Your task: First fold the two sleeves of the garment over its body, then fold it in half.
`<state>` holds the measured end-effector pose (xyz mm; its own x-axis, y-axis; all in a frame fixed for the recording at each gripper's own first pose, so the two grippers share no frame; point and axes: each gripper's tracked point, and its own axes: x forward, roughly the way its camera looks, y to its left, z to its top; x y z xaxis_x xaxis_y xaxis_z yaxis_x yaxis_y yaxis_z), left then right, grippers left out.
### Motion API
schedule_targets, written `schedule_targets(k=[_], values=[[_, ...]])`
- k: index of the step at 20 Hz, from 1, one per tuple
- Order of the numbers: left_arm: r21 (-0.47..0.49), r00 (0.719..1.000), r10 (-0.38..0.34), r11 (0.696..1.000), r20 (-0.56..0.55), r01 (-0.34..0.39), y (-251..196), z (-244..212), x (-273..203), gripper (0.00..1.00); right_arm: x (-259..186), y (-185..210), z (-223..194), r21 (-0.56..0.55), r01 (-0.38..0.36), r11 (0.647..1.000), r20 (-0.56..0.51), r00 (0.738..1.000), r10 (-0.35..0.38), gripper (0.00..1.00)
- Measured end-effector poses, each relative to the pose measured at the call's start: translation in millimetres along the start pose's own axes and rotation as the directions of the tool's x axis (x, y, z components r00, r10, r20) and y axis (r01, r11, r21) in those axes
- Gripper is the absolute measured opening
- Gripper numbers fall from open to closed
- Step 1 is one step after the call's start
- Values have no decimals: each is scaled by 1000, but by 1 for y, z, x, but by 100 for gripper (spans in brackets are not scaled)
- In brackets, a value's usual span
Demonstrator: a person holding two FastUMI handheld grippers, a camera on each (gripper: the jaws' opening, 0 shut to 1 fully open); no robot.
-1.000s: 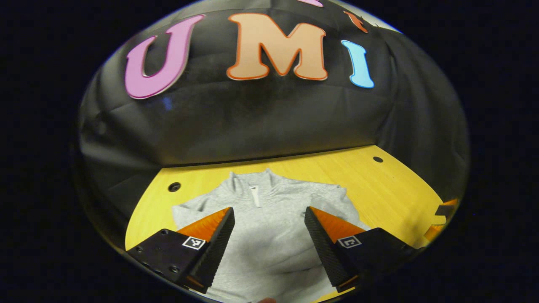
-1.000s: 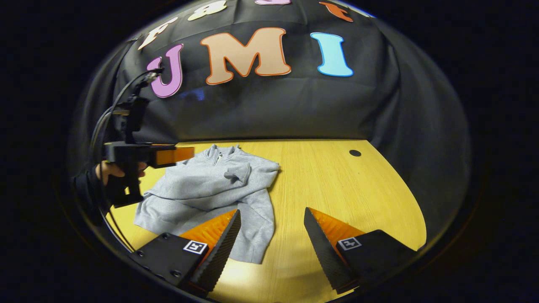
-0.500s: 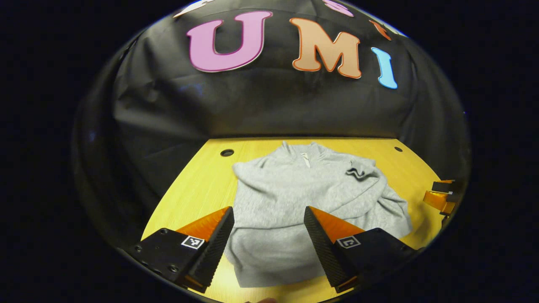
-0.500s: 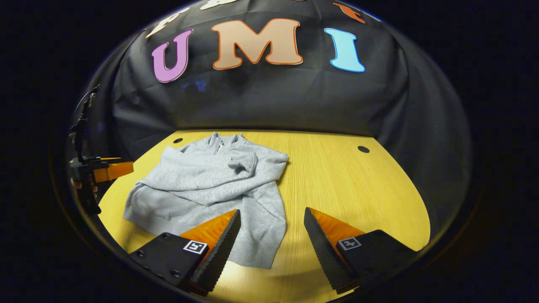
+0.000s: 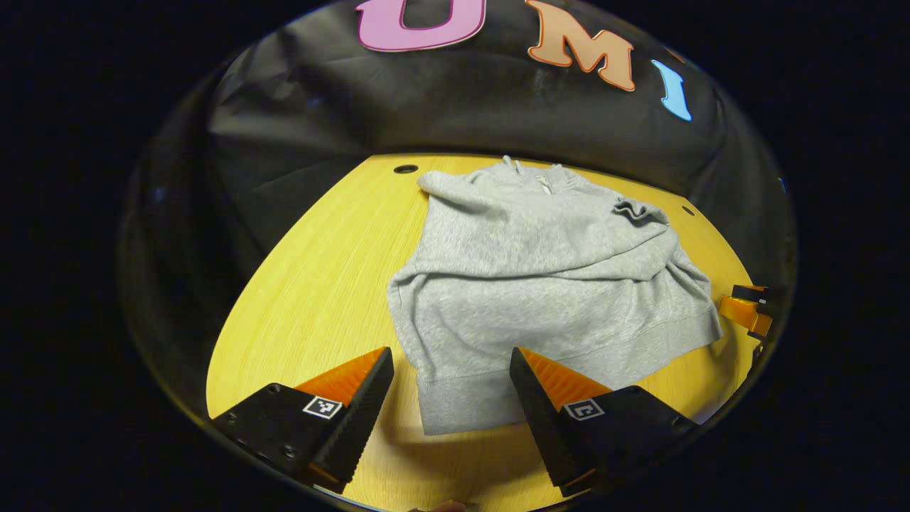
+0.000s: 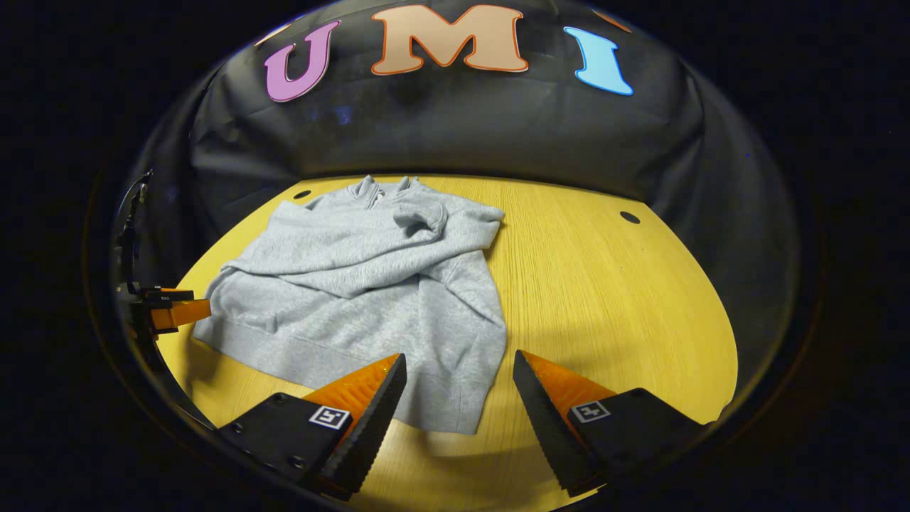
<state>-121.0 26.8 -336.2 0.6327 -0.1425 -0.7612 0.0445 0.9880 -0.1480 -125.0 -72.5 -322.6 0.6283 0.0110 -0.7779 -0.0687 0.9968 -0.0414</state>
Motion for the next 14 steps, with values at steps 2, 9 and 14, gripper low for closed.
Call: schedule_targets(k=[2, 9, 14], values=[[-5, 1000, -11, 1000, -16, 11, 2, -7, 2, 97, 5, -1, -12, -3, 2, 1000, -34, 999, -2, 96], [16, 1000, -12, 1000, -26, 12, 1, -12, 9, 97, 11, 2, -35, -15, -11, 1000, -118, 993, 9, 92], [4, 1000, -1, 1000, -17, 1, 1, -12, 7, 96, 13, 4, -38, 31, -32, 999, -155, 987, 36, 95]])
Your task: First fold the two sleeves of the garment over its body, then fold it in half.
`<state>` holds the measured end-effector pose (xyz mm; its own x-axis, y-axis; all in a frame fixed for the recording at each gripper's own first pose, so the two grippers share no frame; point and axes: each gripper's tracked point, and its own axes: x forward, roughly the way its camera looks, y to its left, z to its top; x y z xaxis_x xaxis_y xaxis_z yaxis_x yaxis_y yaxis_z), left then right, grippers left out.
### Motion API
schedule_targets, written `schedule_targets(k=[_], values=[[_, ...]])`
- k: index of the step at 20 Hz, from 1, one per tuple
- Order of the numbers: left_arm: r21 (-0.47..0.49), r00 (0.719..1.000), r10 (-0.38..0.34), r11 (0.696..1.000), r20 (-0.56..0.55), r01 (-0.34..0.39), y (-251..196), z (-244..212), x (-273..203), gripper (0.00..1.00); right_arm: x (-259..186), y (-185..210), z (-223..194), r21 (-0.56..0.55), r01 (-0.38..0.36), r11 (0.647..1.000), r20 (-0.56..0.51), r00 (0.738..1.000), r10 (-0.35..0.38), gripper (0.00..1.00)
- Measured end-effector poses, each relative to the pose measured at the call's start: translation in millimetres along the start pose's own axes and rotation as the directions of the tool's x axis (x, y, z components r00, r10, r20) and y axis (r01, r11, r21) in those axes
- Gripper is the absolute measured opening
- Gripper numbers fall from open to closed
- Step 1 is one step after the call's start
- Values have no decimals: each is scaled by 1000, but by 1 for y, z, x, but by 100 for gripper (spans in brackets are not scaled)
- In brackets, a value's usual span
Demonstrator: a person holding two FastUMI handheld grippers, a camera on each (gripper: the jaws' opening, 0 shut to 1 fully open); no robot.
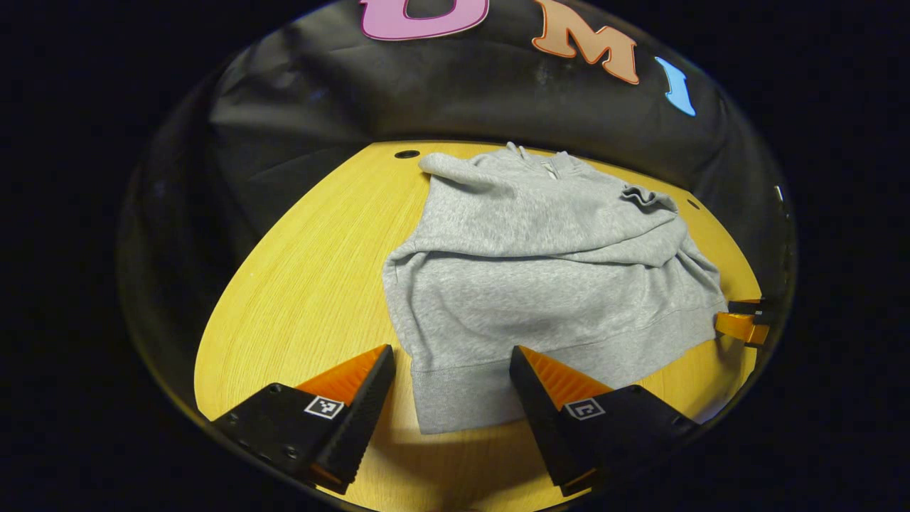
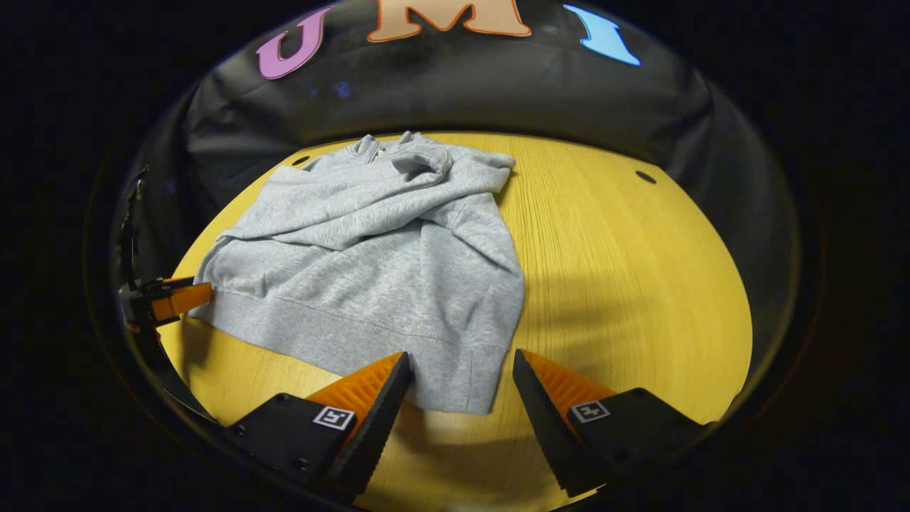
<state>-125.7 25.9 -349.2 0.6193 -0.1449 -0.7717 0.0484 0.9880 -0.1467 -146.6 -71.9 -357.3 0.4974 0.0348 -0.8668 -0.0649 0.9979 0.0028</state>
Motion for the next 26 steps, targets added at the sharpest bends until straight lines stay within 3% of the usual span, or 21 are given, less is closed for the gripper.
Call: schedule_targets(k=[2, 6, 7, 8, 9, 10, 11, 12, 13, 15, 19, 26], values=[[3, 1000, -7, 1000, -4, 7, -4, -1, 3, 87, 2, 3, -1, -17, -30, 999, -26, 999, 29, 86], [34, 998, -46, 998, -35, 47, -14, 0, 4, 66, 4, 12, -1, 34, -74, 997, -90, 993, 77, 24], [39, 997, -71, 997, -39, 72, -19, 1, 4, 57, 3, 12, -1, 39, -84, 996, -102, 991, 88, 18], [43, 995, -92, 995, -40, 93, -22, 1, 5, 49, 4, 11, 1, 52, -90, 995, -105, 990, 95, 18], [36, 992, -114, 993, -47, 115, -27, 1, 5, 32, 4, 12, 1, 74, -90, 993, -114, 989, 98, 13], [26, 991, -119, 992, -54, 120, -28, 1, 7, 27, 4, 12, 1, 86, -92, 992, -117, 988, 102, 13], [20, 990, -124, 992, -63, 125, -28, 1, 7, 13, 3, 13, 1, 94, -95, 991, -120, 987, 106, 18], [17, 989, -128, 991, -73, 129, -29, 0, 7, 11, 2, 13, 1, 96, -97, 991, -121, 987, 108, 7], [18, 988, -129, 991, -90, 131, -30, -1, 5, 6, 1, 13, 2, 99, -100, 990, -120, 986, 111, 13], [40, 984, -131, 990, -121, 137, -31, -3, 1, 0, -4, 13, 6, 92, -108, 990, -119, 986, 118, 12], [73, 977, -144, 985, -158, 157, -33, -2, 1, 0, -7, 11, 9, 75, -123, 990, -145, 980, 132, 12], [9, 974, -154, 988, -167, 157, -32, 11, -5, 0, -23, 14, 30, 99, -154, 983, -117, 979, 165, 12]])
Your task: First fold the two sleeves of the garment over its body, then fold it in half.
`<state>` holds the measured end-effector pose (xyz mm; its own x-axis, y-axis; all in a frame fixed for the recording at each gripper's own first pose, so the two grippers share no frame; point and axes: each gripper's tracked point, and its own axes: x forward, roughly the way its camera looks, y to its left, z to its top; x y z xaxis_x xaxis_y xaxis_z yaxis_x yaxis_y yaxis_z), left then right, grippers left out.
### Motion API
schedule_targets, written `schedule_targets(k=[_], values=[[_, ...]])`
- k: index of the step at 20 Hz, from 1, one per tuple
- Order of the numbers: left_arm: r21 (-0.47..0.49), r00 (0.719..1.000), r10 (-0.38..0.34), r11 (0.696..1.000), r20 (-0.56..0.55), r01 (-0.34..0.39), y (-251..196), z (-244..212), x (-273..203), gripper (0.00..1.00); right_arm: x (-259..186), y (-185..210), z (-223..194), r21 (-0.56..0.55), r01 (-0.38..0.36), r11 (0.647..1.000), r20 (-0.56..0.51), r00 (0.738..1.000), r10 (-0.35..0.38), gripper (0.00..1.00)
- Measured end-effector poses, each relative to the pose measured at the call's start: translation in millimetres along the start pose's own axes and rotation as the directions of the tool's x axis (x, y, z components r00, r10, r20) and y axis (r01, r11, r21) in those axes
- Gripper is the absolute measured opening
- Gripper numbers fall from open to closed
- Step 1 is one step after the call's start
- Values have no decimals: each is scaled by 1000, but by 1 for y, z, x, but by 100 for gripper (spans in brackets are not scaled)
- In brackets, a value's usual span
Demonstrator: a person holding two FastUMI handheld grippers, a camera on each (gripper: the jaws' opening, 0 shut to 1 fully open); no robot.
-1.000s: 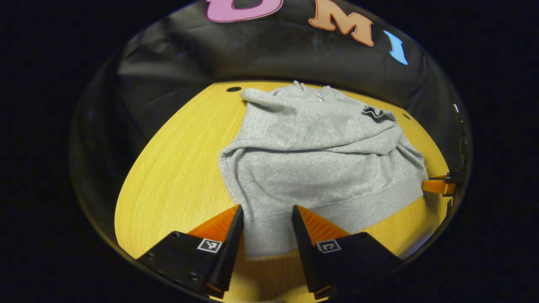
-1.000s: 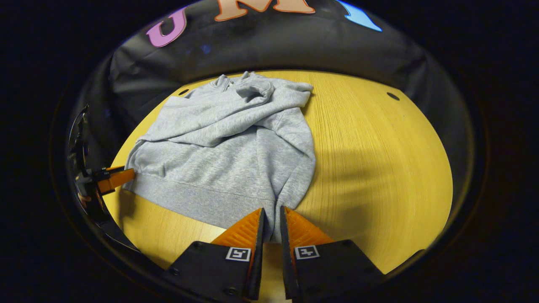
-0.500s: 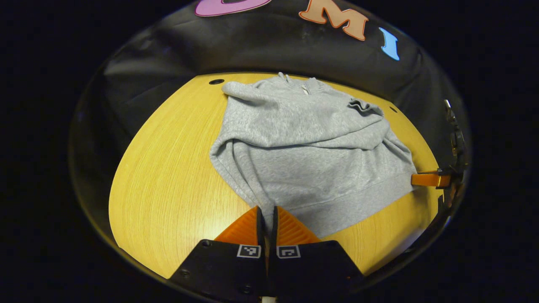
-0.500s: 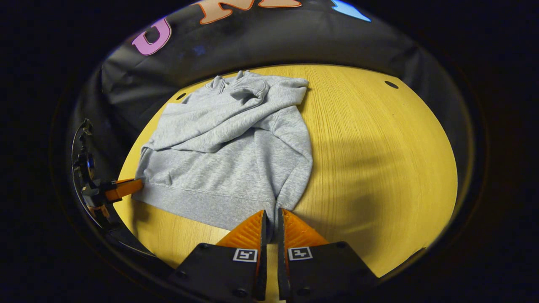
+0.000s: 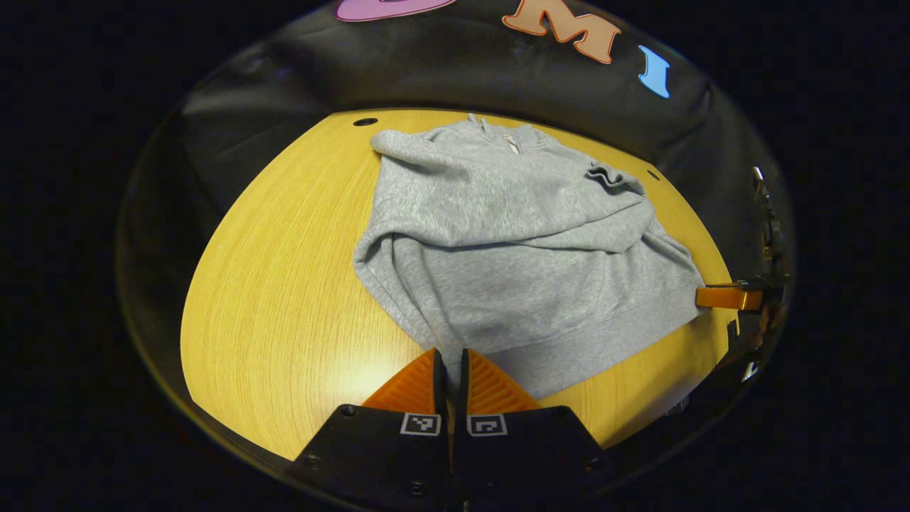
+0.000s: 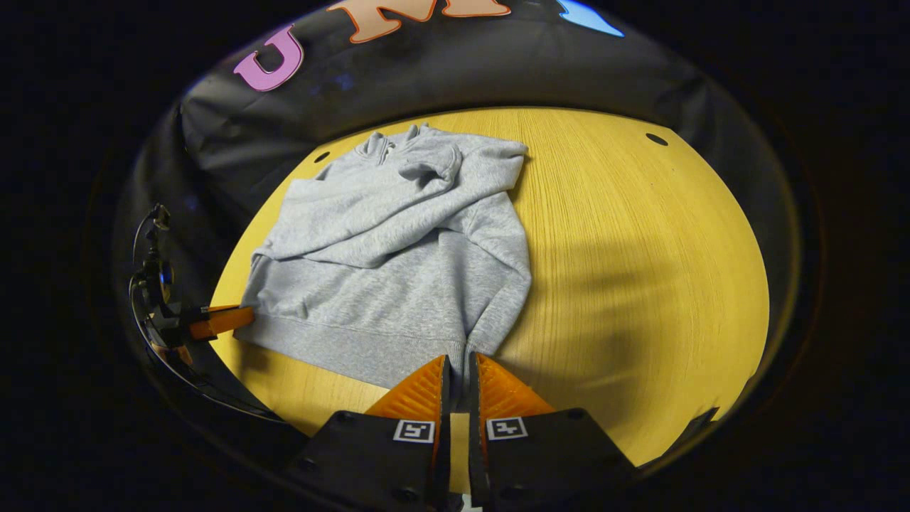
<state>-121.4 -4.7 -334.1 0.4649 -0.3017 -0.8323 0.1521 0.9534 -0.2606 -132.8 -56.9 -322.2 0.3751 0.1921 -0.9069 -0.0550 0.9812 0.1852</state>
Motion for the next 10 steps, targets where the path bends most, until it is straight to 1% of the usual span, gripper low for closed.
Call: schedule_targets(k=[4, 7, 10], values=[[-28, 999, -5, 1000, 36, 6, -2, 26, -16, 0, -15, 7, 22, 31, -35, 999, 41, 999, 34, 12], [-47, 997, -6, 999, 75, 9, -2, 50, -22, 0, -21, 14, 42, 103, -81, 991, 65, 995, 75, 12], [-81, 995, -10, 997, 96, 18, 0, 70, -24, 0, -24, 17, 69, 176, -127, 976, 101, 989, 110, 12]])
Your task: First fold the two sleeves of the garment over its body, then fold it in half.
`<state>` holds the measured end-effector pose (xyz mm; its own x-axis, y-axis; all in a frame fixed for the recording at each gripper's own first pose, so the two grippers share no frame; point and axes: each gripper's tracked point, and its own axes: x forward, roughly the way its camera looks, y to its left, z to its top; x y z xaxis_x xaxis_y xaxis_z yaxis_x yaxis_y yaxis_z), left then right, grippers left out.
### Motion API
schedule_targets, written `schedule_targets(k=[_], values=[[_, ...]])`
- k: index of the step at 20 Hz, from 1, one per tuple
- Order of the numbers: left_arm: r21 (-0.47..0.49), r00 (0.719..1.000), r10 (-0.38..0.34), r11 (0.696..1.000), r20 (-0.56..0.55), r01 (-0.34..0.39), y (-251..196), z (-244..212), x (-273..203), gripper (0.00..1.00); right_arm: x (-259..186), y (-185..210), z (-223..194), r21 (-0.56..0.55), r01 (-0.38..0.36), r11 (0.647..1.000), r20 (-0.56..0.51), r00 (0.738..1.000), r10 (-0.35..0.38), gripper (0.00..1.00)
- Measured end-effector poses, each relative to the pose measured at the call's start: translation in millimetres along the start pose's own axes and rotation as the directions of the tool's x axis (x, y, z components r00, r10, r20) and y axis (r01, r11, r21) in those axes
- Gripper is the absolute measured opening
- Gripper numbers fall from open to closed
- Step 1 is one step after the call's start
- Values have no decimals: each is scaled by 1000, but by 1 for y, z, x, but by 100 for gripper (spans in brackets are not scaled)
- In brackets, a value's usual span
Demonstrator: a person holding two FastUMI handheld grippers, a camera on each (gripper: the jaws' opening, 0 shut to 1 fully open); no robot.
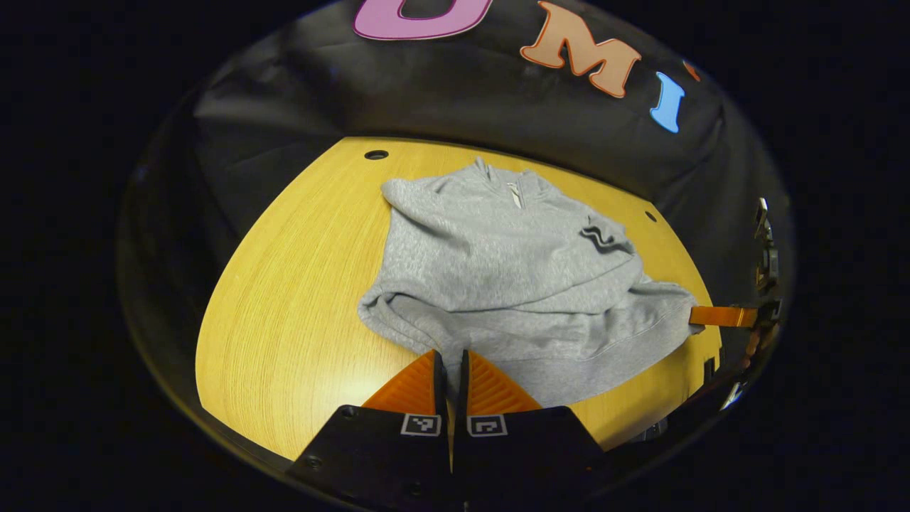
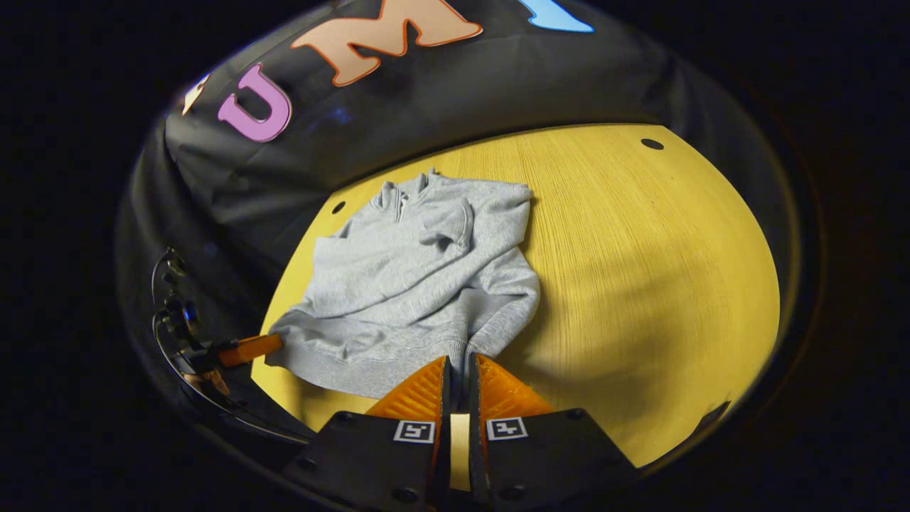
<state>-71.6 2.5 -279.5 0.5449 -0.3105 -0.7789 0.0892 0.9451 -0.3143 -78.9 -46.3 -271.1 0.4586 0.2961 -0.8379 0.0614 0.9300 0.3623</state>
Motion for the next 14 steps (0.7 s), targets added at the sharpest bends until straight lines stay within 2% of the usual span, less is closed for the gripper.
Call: schedule_targets(k=[4, 9, 14], values=[[-61, 1000, -5, 998, 8, 6, 1, 26, 8, 0, 3, 10, 38, 70, -28, 997, 43, 999, 25, 12], [-113, 1000, 1, 994, -20, -4, 5, 53, 25, 0, 30, 18, 68, 143, -38, 989, 53, 998, 31, 12], [-255, 993, 37, 965, -114, -65, 13, 61, 50, 0, 68, 16, 82, 272, -28, 962, 19, 1000, 23, 12]])
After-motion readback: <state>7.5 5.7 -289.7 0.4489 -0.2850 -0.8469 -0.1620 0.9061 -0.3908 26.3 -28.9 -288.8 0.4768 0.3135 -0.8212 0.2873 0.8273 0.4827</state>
